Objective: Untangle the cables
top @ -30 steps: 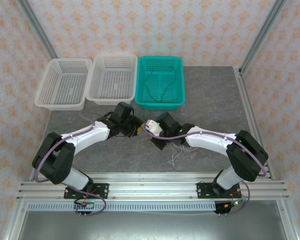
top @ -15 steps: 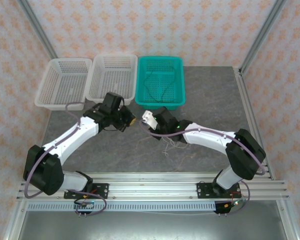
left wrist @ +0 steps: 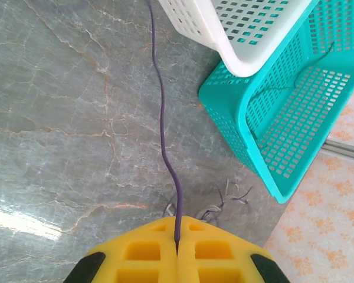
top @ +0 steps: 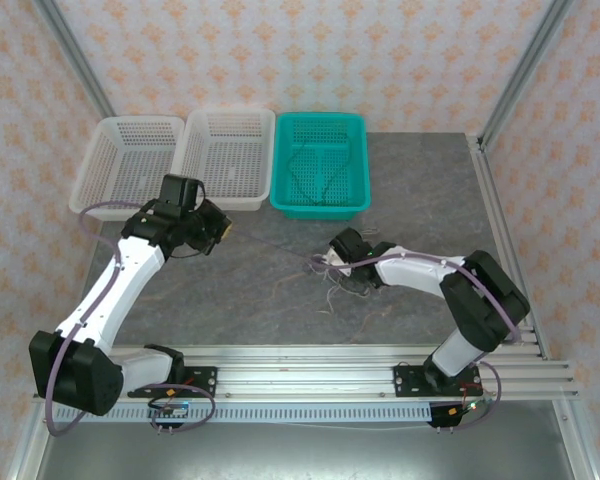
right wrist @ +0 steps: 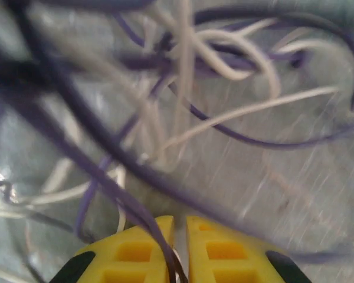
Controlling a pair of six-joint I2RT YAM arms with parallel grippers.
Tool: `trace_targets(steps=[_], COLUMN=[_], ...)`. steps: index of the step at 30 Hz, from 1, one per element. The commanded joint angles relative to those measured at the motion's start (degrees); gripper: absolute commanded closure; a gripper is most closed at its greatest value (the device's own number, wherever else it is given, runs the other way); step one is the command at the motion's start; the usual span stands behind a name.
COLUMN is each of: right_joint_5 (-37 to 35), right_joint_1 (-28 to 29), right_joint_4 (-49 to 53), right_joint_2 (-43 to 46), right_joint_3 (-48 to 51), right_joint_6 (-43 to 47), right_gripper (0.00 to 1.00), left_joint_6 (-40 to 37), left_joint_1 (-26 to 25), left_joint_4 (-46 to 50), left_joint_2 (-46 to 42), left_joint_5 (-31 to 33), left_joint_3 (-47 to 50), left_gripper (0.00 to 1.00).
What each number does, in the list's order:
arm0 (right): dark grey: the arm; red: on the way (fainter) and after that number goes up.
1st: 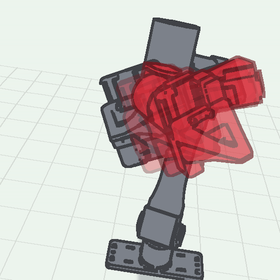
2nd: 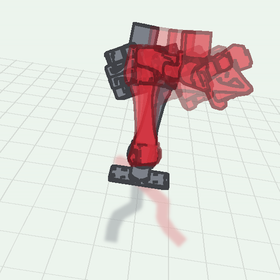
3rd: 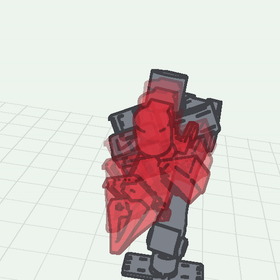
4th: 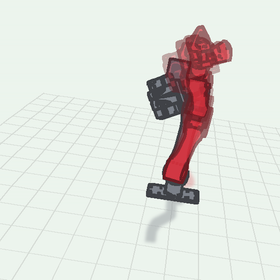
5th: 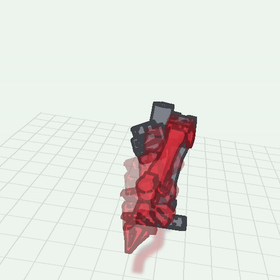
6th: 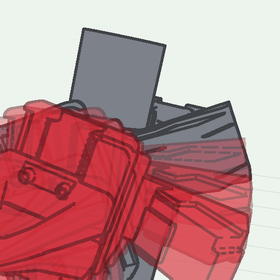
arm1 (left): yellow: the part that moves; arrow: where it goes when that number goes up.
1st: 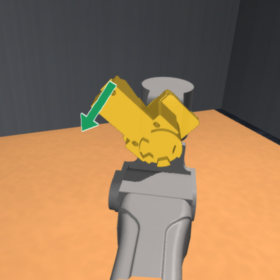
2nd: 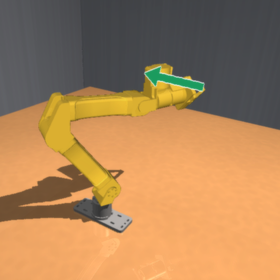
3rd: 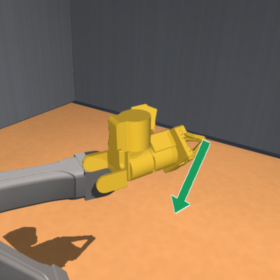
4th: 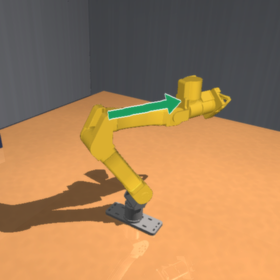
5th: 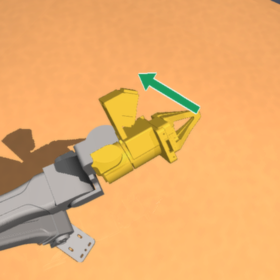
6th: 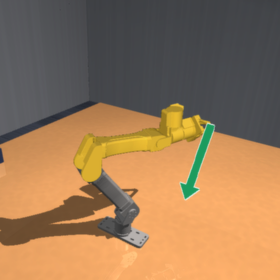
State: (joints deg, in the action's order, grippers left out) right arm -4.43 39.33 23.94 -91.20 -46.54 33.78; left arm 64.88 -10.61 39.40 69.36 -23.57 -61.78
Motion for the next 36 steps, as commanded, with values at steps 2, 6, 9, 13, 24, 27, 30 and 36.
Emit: trace_targets(steps=[2,6,9,13,24,27,30,36], right_joint_5=[-4.37,-6.22,-7.6,-9.15,-2.14,1.1,3.96,6.71], right_joint_1=[-0.55,-1.89,-4.3,-8.7,-10.83,-10.77,-10.77,-10.78], right_joint_4=[4.88,5.9,6.03,6.09,6.73,7.46,7.87,8.3], right_joint_2=[3.03,4.32,6.35,9.92,16.34,17.73,19.42,21.98], right_joint_3=[1.11,2.52,4.18,6.09,3.34,1.23,-0.6,-4.42], right_joint_6=[-0.25,-2.53,-4.71,-5.03,-7.78,-9.94,-10.78,-11.9], right_gripper=[0.86,0.86,0.86,0.86,0.8,0.54,0.39,0.27], left_joint_6=[-2.79,-8.59,-11.48,-14.11,-21.09,-22.67,-22.74,-21.87], left_joint_1=[1.67,5.67,12.94,21.72,19.89,18.3,16.87,15.4], left_joint_4=[4.11,9.68,11.89,13.22,11.32,13.27,13.31,7.44], left_joint_2=[-0.61,-0.7,-2.23,-3.56,-0.37,1.2,3.37,10.99], left_joint_5=[2.21,3.79,2.76,0.19,-5.1,-3.81,-3.07,-2.53], left_joint_3=[-2.0,-4.91,-5.93,-7.82,-23.01,-31.83,-40.49,-54.94], left_gripper=[1.0,1.0,1.0,1.0,1.0,1.0,1.0,1.0])
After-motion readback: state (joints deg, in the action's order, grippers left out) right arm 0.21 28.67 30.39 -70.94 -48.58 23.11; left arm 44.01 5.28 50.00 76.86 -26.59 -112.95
